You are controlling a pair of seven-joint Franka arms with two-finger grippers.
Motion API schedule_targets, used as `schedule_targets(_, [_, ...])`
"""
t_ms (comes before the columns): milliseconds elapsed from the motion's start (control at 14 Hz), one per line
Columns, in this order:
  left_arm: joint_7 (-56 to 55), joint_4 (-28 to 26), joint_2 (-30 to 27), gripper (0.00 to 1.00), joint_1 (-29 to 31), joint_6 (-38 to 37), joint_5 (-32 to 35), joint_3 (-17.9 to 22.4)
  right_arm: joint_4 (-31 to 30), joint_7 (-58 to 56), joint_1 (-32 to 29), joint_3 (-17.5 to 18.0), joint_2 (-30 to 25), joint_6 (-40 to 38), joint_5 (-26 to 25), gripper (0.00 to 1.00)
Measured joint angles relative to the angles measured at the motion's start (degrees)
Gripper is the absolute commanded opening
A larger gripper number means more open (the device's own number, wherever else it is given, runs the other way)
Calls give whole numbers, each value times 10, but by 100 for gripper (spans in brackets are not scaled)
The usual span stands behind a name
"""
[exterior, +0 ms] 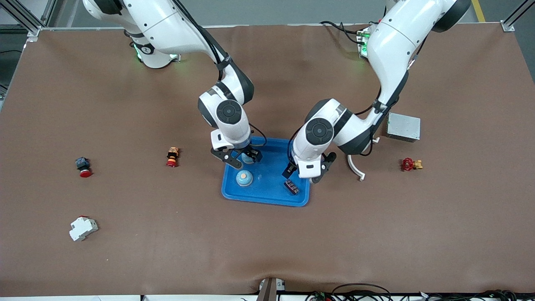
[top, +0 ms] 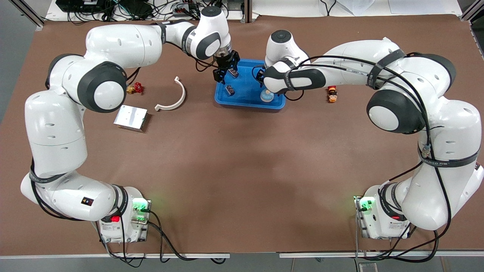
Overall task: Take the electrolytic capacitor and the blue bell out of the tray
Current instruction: 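Reach the right gripper to a bell while the left gripper reaches a capacitor, then close the right gripper on the bell while the left gripper grips the capacitor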
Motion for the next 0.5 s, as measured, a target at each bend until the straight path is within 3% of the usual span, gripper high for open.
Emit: schedule_targets(500, [0,-1,28,100,0,11,19,0,7,5,2,0,10,0,-1,100])
